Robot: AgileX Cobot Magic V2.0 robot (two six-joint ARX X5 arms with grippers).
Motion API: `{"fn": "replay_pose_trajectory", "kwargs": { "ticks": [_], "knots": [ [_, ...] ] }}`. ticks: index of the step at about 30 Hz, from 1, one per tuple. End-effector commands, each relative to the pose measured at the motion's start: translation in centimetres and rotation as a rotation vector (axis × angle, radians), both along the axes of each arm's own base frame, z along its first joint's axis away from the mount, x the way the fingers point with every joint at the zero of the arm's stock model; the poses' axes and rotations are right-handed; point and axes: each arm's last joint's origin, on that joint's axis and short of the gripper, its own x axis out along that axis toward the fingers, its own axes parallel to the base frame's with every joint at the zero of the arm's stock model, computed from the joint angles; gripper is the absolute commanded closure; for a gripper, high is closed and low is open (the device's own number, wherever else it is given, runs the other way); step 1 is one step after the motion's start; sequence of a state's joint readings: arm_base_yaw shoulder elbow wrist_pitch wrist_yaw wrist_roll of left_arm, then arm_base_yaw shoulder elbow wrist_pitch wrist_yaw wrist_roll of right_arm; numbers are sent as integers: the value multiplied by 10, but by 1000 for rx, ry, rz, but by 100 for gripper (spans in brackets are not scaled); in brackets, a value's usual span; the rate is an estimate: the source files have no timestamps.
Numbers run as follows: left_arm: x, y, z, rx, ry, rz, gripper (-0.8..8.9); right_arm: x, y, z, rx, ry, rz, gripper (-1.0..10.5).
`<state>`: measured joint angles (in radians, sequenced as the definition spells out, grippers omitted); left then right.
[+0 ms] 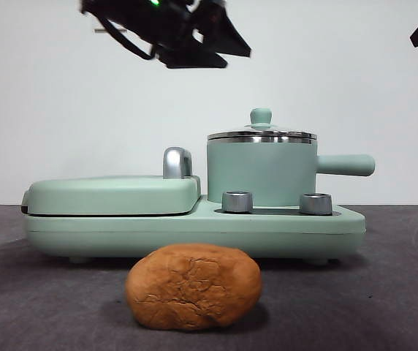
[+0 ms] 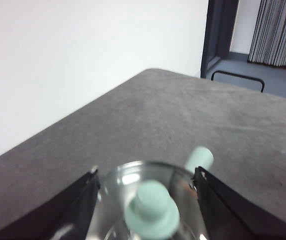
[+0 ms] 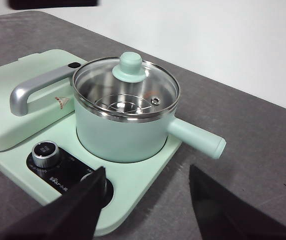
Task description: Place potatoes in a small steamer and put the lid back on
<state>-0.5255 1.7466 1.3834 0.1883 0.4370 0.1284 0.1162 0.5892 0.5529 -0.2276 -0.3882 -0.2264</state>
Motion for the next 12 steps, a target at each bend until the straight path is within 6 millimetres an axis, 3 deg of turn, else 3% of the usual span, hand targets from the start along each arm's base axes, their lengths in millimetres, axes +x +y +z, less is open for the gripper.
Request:
{"fn": "replay_pose_trajectory", "kwargs": {
  "ticks": [1, 12],
  "knots": [
    [12, -17, -5, -11, 15, -15, 516, 1, 0, 6, 16, -15, -5, 681],
    [34, -44, -43, 33, 61, -43, 516, 1, 0, 6, 16, -15, -5, 681]
  ]
}}
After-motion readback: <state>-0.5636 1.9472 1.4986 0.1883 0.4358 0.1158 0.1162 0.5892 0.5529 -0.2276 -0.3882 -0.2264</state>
